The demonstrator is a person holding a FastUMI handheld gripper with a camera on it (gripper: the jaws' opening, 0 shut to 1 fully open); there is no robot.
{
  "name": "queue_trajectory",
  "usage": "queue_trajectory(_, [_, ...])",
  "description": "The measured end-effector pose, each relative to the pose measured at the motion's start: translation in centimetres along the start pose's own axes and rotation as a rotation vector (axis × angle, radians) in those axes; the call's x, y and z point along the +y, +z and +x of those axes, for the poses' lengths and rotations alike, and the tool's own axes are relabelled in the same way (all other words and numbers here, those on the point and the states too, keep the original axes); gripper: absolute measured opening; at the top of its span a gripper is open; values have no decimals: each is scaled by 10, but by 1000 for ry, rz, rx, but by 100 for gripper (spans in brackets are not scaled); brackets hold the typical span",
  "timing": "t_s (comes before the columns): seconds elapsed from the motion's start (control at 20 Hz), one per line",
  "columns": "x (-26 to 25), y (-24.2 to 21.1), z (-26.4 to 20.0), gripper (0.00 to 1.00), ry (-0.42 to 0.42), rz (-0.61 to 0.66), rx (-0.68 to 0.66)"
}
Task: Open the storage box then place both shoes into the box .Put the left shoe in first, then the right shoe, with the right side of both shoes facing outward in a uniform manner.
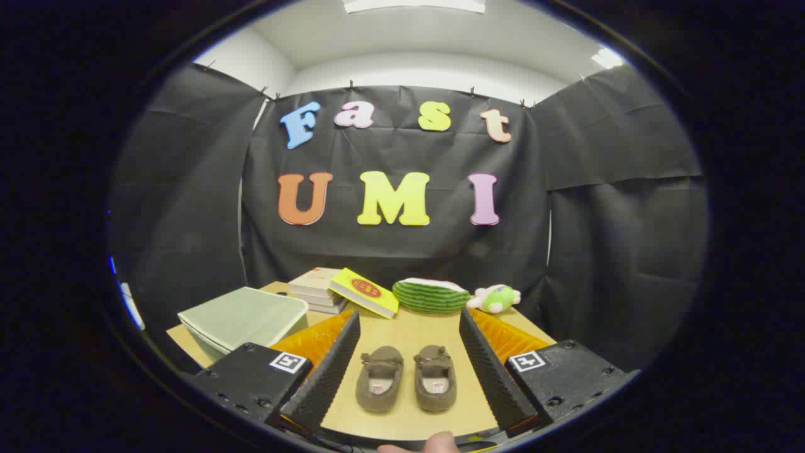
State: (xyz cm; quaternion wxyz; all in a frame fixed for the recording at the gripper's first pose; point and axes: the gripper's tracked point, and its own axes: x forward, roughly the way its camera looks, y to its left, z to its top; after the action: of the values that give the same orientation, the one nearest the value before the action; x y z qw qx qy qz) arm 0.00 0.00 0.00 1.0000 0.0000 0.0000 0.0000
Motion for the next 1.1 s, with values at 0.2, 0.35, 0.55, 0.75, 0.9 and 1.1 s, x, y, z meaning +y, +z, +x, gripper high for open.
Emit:
queue_trajectory(0.2, [-1,0,2,100,-4,11,-2])
queue_trajectory(0.35, [-1,-1,4,100,3,36,5])
queue_trajectory(0.55, [4,-1,5,100,24,64,7])
queue_trajectory(0.75, [6,-3,8,100,28,69,9])
queue_trajectory(0.9, [13,-8,8,100,51,77,23])
queue_trajectory(1.1, [15,-12,9,100,63,84,34])
